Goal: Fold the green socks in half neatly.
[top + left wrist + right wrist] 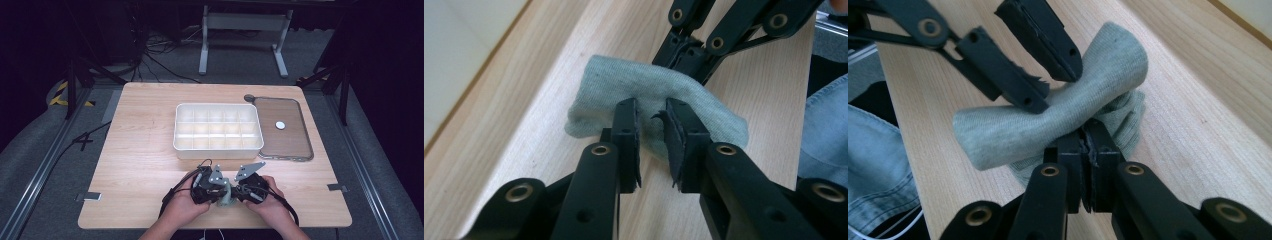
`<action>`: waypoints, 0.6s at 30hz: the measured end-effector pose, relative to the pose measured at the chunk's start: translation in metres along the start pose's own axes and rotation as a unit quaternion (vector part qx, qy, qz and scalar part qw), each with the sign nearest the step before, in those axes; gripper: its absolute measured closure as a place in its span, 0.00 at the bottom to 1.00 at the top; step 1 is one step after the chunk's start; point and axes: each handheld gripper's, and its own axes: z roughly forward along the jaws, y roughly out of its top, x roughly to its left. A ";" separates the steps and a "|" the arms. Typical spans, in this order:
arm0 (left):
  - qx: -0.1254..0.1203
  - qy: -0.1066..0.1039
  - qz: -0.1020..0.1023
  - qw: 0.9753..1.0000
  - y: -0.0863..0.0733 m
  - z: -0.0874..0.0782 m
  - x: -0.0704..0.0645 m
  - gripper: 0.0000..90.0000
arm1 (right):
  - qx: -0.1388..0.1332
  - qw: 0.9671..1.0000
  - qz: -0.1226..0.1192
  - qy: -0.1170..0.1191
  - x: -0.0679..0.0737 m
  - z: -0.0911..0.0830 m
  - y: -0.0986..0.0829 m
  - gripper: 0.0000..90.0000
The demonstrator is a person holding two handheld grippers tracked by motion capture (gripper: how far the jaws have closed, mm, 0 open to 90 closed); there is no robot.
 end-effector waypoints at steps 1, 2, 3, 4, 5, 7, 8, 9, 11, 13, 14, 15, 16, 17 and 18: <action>-0.005 -0.007 0.004 1.000 0.001 -0.001 0.000 0.82 | -0.003 1.000 0.003 0.005 -0.001 0.000 -0.001 0.97; -0.004 -0.010 0.004 1.000 0.001 -0.001 0.000 0.80 | -0.003 1.000 0.005 0.005 -0.001 0.000 -0.001 0.97; 0.000 -0.011 0.006 1.000 0.002 0.000 -0.001 0.80 | -0.004 1.000 0.004 0.005 -0.001 0.000 -0.001 0.97; 0.001 -0.014 0.011 1.000 0.002 0.002 -0.002 0.80 | -0.004 1.000 0.004 0.005 -0.001 0.000 -0.001 0.97; 0.000 -0.014 0.015 1.000 0.003 0.004 -0.003 0.79 | -0.004 1.000 0.003 0.004 -0.001 0.000 -0.001 0.97; 0.003 -0.012 0.018 1.000 0.004 0.004 -0.003 0.78 | -0.004 1.000 0.006 0.003 -0.001 0.000 -0.002 0.97; 0.004 -0.013 0.014 1.000 0.004 0.005 -0.004 0.78 | -0.005 1.000 0.006 0.004 -0.002 0.001 -0.002 0.97; 0.003 -0.015 0.015 1.000 0.004 0.006 -0.003 0.77 | -0.005 1.000 0.008 0.004 -0.002 0.000 -0.002 0.97; 0.001 -0.014 0.013 1.000 0.004 0.007 -0.004 0.77 | -0.004 1.000 0.012 0.006 -0.003 0.000 -0.003 0.97; 0.013 -0.009 0.020 1.000 0.004 0.007 -0.005 0.76 | -0.005 1.000 0.015 0.009 -0.004 0.000 -0.004 0.96; 0.018 -0.004 0.019 1.000 0.004 0.008 -0.006 0.76 | -0.004 1.000 0.015 0.009 -0.004 0.000 -0.004 0.95; 0.024 -0.003 0.020 1.000 0.005 0.009 -0.007 0.76 | -0.004 1.000 0.016 0.008 -0.005 -0.001 -0.004 0.94; 0.027 -0.002 0.016 1.000 0.006 0.009 -0.008 0.76 | -0.002 1.000 0.019 0.009 -0.005 -0.002 -0.005 0.93; 0.029 0.001 0.017 0.999 0.006 0.009 -0.009 0.75 | -0.002 1.000 0.023 0.008 -0.006 -0.003 -0.005 0.91; 0.030 0.001 0.019 0.999 0.007 0.010 -0.010 0.75 | 0.001 1.000 0.024 0.006 -0.006 -0.004 -0.006 0.90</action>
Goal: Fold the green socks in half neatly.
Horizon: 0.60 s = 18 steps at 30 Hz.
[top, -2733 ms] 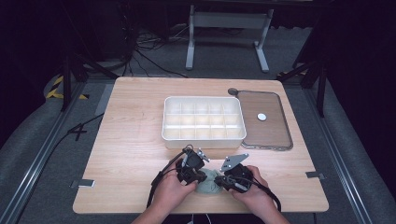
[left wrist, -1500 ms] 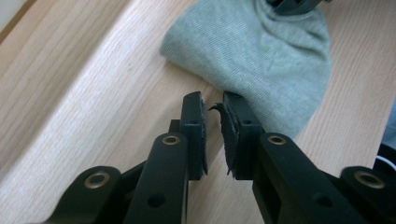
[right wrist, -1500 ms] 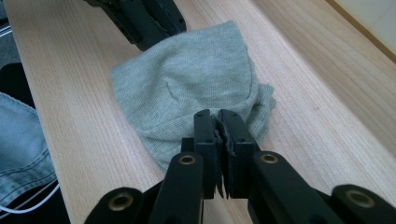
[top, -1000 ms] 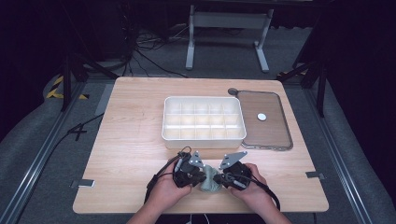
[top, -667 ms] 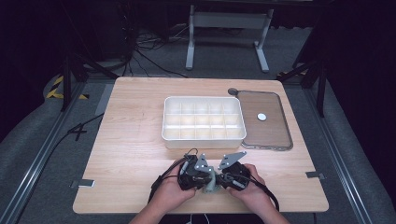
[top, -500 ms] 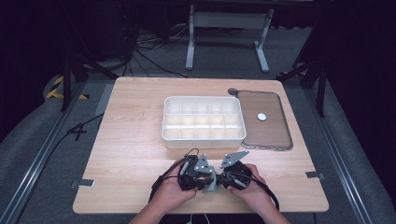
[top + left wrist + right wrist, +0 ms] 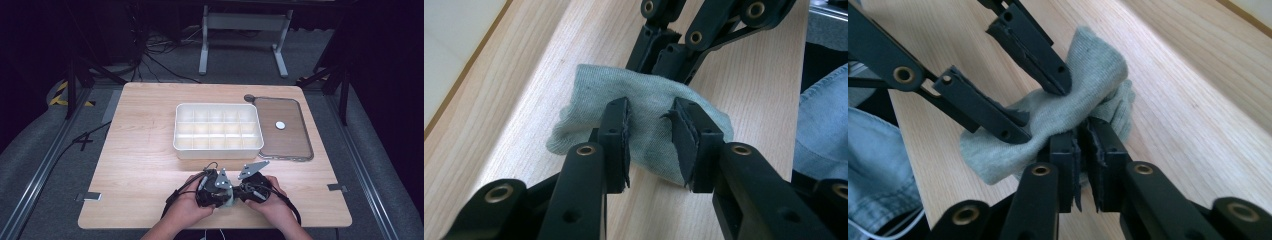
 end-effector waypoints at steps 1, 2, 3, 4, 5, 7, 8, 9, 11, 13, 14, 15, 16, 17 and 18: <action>0.000 0.000 -0.002 1.000 0.001 0.001 -0.001 0.75 | 0.005 1.000 -0.004 -0.007 0.001 -0.001 0.000 0.89; 0.000 0.002 -0.001 1.000 0.002 0.001 -0.002 0.75 | 0.011 1.000 -0.007 -0.014 0.001 -0.003 0.001 0.87; 0.002 0.000 -0.004 1.000 0.002 0.002 -0.003 0.75 | 0.016 1.000 -0.006 -0.020 0.002 -0.004 0.001 0.84; 0.003 -0.001 0.000 1.000 0.003 0.002 -0.002 0.75 | 0.022 0.999 -0.004 -0.027 0.001 -0.005 0.001 0.81; 0.004 -0.001 0.000 1.000 0.003 0.002 -0.002 0.75 | 0.027 0.999 -0.003 -0.031 0.001 -0.005 0.001 0.78; 0.008 0.000 -0.004 1.000 0.004 0.002 -0.002 0.75 | 0.039 0.999 0.004 -0.031 -0.001 -0.008 0.000 0.72; 0.008 0.000 -0.004 1.000 0.004 0.002 -0.002 0.75 | 0.039 0.999 0.004 -0.031 -0.001 -0.008 0.000 0.72; 0.008 0.002 -0.004 1.000 0.004 0.003 -0.002 0.75 | 0.041 0.999 0.006 -0.030 -0.002 -0.010 -0.001 0.71; 0.011 0.004 -0.003 1.000 0.005 0.002 -0.003 0.74 | 0.032 0.999 0.012 -0.033 -0.004 -0.019 -0.002 0.71; 0.011 0.004 -0.002 1.000 0.006 0.002 -0.003 0.74 | 0.012 0.999 0.021 -0.040 -0.007 -0.028 -0.003 0.71; 0.012 0.004 -0.002 1.000 0.006 0.002 -0.003 0.74 | -0.006 0.999 0.030 -0.042 -0.007 -0.032 -0.002 0.71; 0.012 0.003 -0.002 1.000 0.006 0.002 -0.003 0.74 | -0.022 0.998 0.032 -0.043 -0.006 -0.035 -0.002 0.71; 0.013 0.005 -0.001 1.000 0.006 0.002 -0.003 0.74 | -0.039 0.998 0.032 -0.044 -0.006 -0.038 -0.001 0.70; 0.013 0.004 -0.003 1.000 0.007 0.002 -0.003 0.74 | -0.055 0.997 0.035 -0.040 -0.003 -0.039 0.000 0.68; 0.012 0.004 -0.003 1.000 0.007 0.003 -0.003 0.74 | -0.062 0.997 0.035 -0.036 -0.001 -0.039 0.001 0.67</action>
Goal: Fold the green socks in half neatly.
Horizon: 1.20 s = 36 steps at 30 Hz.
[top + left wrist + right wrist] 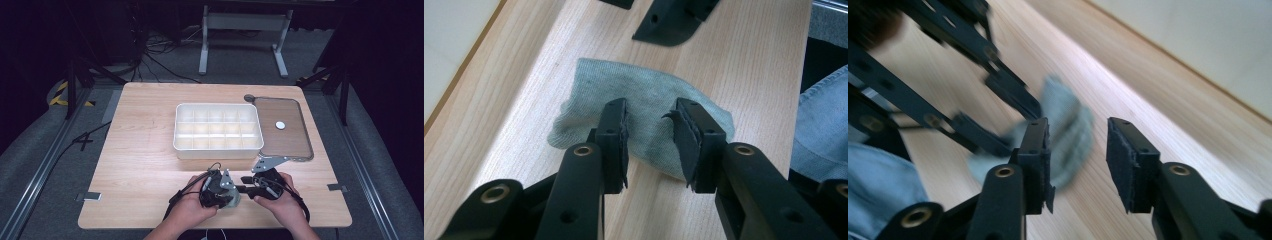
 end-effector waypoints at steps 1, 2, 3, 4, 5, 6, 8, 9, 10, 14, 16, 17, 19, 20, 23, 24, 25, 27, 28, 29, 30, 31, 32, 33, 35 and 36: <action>0.001 -0.001 0.000 1.000 0.000 0.000 0.000 0.73 | -0.002 1.000 -0.003 0.001 0.003 0.002 0.001 0.65; 0.002 -0.002 -0.001 1.000 0.000 0.000 0.000 0.73 | -0.001 1.000 -0.006 -0.001 0.005 0.004 0.001 0.63; 0.000 -0.001 0.001 1.000 0.001 0.001 0.000 0.73 | 0.000 1.000 -0.005 -0.002 0.006 0.006 0.001 0.63; 0.001 -0.001 0.002 1.000 0.001 0.001 0.000 0.73 | -0.002 1.000 -0.003 -0.002 0.007 0.009 0.000 0.62; 0.002 0.000 -0.001 1.000 0.001 0.001 -0.001 0.73 | -0.002 1.000 0.000 -0.003 0.007 0.011 0.000 0.61; 0.001 0.002 -0.001 1.000 0.001 0.001 -0.001 0.73 | -0.002 1.000 0.003 -0.004 0.007 0.013 -0.001 0.61; 0.002 0.001 -0.001 1.000 0.001 0.001 -0.001 0.73 | 0.007 1.000 0.007 -0.014 0.007 0.017 -0.002 0.61; 0.002 -0.002 0.000 1.000 0.001 0.002 -0.001 0.73 | 0.010 1.000 0.005 -0.019 0.007 0.018 -0.002 0.60; 0.003 -0.002 -0.003 1.000 0.001 0.002 -0.001 0.73 | 0.019 1.000 0.002 -0.024 0.008 0.020 -0.003 0.60; 0.007 -0.004 -0.001 1.000 0.001 0.001 -0.001 0.71 | 0.038 0.999 -0.004 -0.033 0.007 0.024 -0.005 0.61; 0.008 -0.005 -0.005 1.000 0.000 0.001 0.000 0.71 | 0.044 0.999 0.002 -0.030 0.005 0.026 -0.005 0.60; 0.008 -0.004 -0.004 1.000 -0.001 0.001 0.001 0.70 | 0.046 0.999 0.005 -0.028 0.004 0.026 -0.006 0.60; 0.010 -0.005 -0.011 1.000 -0.002 0.000 0.002 0.69 | 0.053 0.998 0.020 -0.021 0.002 0.027 -0.006 0.59; 0.012 -0.006 -0.012 1.000 -0.002 0.001 0.003 0.69 | 0.055 0.998 0.025 -0.018 0.001 0.027 -0.006 0.59; 0.021 -0.002 -0.022 1.000 -0.005 0.000 0.005 0.69 | 0.062 0.997 0.038 -0.006 -0.002 0.029 -0.006 0.59; 0.026 -0.003 -0.025 0.999 -0.006 0.001 0.005 0.69 | 0.063 0.997 0.037 -0.004 -0.003 0.029 -0.006 0.59; 0.028 -0.001 -0.029 0.999 -0.007 0.002 0.005 0.69 | 0.065 0.997 0.039 0.000 -0.003 0.030 -0.006 0.59; 0.034 -0.001 -0.032 0.999 -0.007 0.002 0.006 0.69 | 0.071 0.997 0.044 0.005 -0.003 0.030 -0.005 0.59; 0.036 -0.002 -0.033 0.999 -0.008 0.003 0.006 0.69 | 0.073 0.996 0.048 0.009 -0.004 0.030 -0.005 0.59; 0.036 -0.001 -0.034 0.999 -0.008 0.003 0.006 0.69 | 0.077 0.995 0.055 0.017 -0.005 0.031 -0.005 0.60; 0.036 0.000 -0.034 0.999 -0.008 0.003 0.006 0.69 | 0.079 0.995 0.058 0.021 -0.005 0.032 -0.004 0.60; 0.036 0.001 -0.035 0.999 -0.009 0.004 0.006 0.69 | 0.081 0.995 0.062 0.023 -0.006 0.033 -0.004 0.60; 0.036 0.001 -0.037 0.999 -0.009 0.004 0.005 0.70 | 0.085 0.993 0.072 0.031 -0.008 0.033 -0.004 0.60; 0.035 0.001 -0.039 0.999 -0.010 0.004 0.005 0.70 | 0.087 0.993 0.076 0.036 -0.009 0.034 -0.004 0.60; 0.033 0.004 -0.040 0.999 -0.010 0.005 0.004 0.70 | 0.090 0.991 0.084 0.044 -0.011 0.035 -0.004 0.60; 0.033 0.006 -0.039 0.999 -0.010 0.004 0.004 0.70 | 0.093 0.991 0.087 0.048 -0.012 0.036 -0.004 0.60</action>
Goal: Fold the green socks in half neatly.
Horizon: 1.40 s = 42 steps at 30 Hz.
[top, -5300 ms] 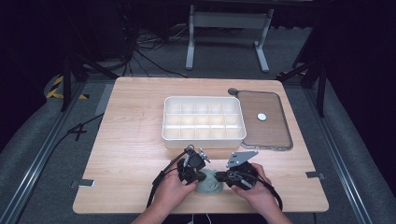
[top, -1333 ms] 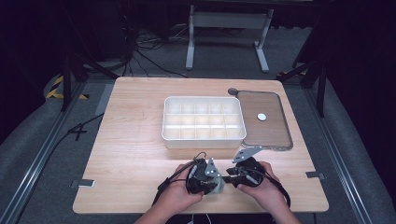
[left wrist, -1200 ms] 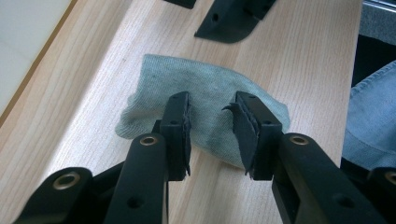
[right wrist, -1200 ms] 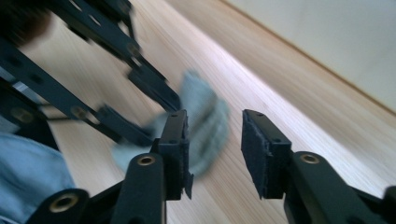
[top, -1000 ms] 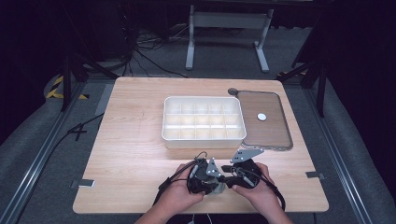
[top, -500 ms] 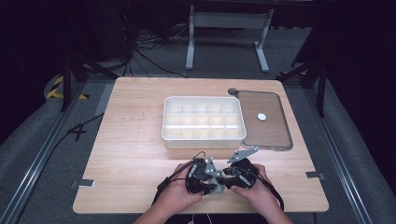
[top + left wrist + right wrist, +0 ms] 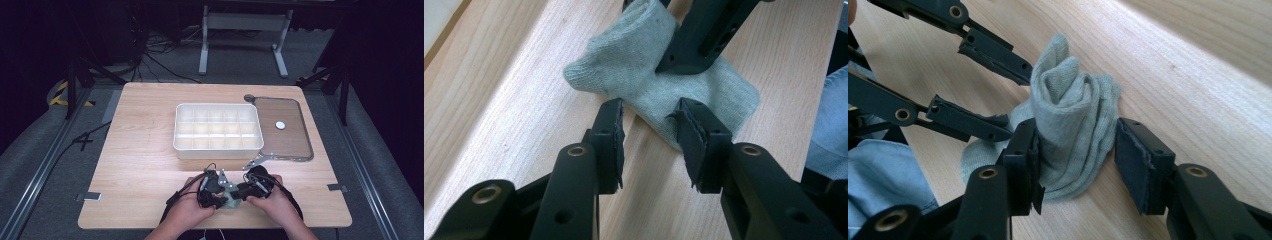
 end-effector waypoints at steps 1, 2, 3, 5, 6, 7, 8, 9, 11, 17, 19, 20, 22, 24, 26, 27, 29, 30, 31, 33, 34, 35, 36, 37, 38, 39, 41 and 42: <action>0.002 0.001 0.001 1.000 0.000 0.000 0.000 0.71 | 0.001 1.000 0.002 0.004 -0.001 0.000 0.000 0.60; -0.001 0.003 0.001 1.000 0.000 0.000 -0.001 0.71 | 0.002 1.000 0.002 0.007 -0.001 0.001 0.001 0.60; 0.001 0.004 0.000 1.000 0.000 0.000 -0.001 0.72 | 0.004 1.000 0.005 0.011 -0.002 0.001 0.001 0.60; -0.001 0.006 0.004 1.000 -0.001 -0.001 -0.002 0.73 | 0.008 0.999 0.011 0.032 -0.005 0.003 0.001 0.62; -0.001 0.006 0.004 1.000 -0.001 -0.001 -0.002 0.74 | 0.008 0.999 0.011 0.032 -0.005 0.003 0.001 0.62; -0.001 0.005 0.004 1.000 -0.002 -0.001 -0.002 0.74 | 0.010 0.999 0.011 0.035 -0.005 0.003 0.002 0.63; -0.002 0.005 0.002 1.000 -0.002 -0.001 -0.002 0.75 | 0.010 0.999 0.011 0.037 -0.005 0.004 0.002 0.65; -0.001 0.002 0.004 1.000 -0.002 -0.001 -0.002 0.75 | 0.012 0.999 0.009 0.039 -0.005 0.003 0.003 0.67; -0.002 0.000 0.002 1.000 -0.002 -0.001 -0.001 0.75 | 0.013 0.999 0.004 0.046 -0.004 0.003 0.003 0.74; -0.011 -0.008 -0.009 1.000 -0.004 -0.002 0.001 0.73 | 0.006 0.999 -0.017 0.041 0.000 0.000 0.003 0.83; -0.008 -0.006 -0.007 1.000 -0.005 -0.005 0.003 0.72 | 0.004 0.999 -0.022 0.035 0.002 -0.001 0.003 0.83; -0.012 -0.006 -0.009 1.000 -0.006 -0.007 0.005 0.71 | 0.003 0.999 -0.026 0.034 0.002 -0.002 0.003 0.84; -0.025 -0.014 -0.015 0.999 -0.008 -0.012 0.009 0.70 | 0.000 0.999 -0.031 0.032 0.003 -0.004 0.003 0.84; -0.037 -0.017 -0.014 0.999 -0.011 -0.017 0.014 0.69 | -0.008 0.999 -0.039 0.023 0.005 -0.007 0.002 0.84; -0.042 -0.019 -0.023 0.999 -0.014 -0.023 0.019 0.67 | -0.014 0.999 -0.045 0.015 0.006 -0.011 0.003 0.84; -0.048 -0.019 -0.027 0.998 -0.016 -0.025 0.022 0.67 | -0.019 0.998 -0.054 0.010 0.006 -0.012 0.003 0.84; -0.049 -0.017 -0.037 0.998 -0.018 -0.031 0.028 0.66 | -0.023 0.998 -0.063 -0.002 0.007 -0.016 0.003 0.84; -0.053 -0.015 -0.042 0.998 -0.020 -0.035 0.032 0.65 | -0.027 0.997 -0.067 -0.007 0.008 -0.019 0.004 0.84; -0.053 -0.015 -0.042 0.998 -0.020 -0.035 0.032 0.64 | -0.027 0.997 -0.067 -0.007 0.008 -0.019 0.004 0.84; -0.052 -0.007 -0.055 0.997 -0.024 -0.041 0.037 0.63 | -0.038 0.996 -0.074 -0.017 0.009 -0.026 0.005 0.84; -0.052 -0.003 -0.057 0.997 -0.025 -0.043 0.039 0.63 | -0.041 0.996 -0.075 -0.017 0.009 -0.028 0.006 0.84; -0.051 0.001 -0.057 0.997 -0.026 -0.045 0.041 0.62 | -0.044 0.996 -0.076 -0.019 0.009 -0.030 0.006 0.84; -0.054 0.004 -0.062 0.997 -0.027 -0.047 0.042 0.62 | -0.045 0.996 -0.079 -0.022 0.009 -0.032 0.007 0.84; -0.054 0.004 -0.062 0.997 -0.027 -0.047 0.042 0.62 | -0.048 0.995 -0.079 -0.025 0.010 -0.034 0.008 0.84; -0.053 0.006 -0.065 0.996 -0.028 -0.049 0.043 0.61 | -0.052 0.995 -0.083 -0.026 0.010 -0.036 0.009 0.83; -0.054 0.004 -0.081 0.995 -0.030 -0.052 0.047 0.61 | -0.058 0.994 -0.086 -0.026 0.011 -0.039 0.011 0.83; -0.038 0.012 -0.098 0.994 -0.032 -0.055 0.049 0.59 | -0.062 0.993 -0.092 -0.036 0.012 -0.044 0.015 0.83; -0.041 0.017 -0.100 0.994 -0.033 -0.056 0.051 0.59 | -0.064 0.992 -0.099 -0.042 0.012 -0.047 0.017 0.83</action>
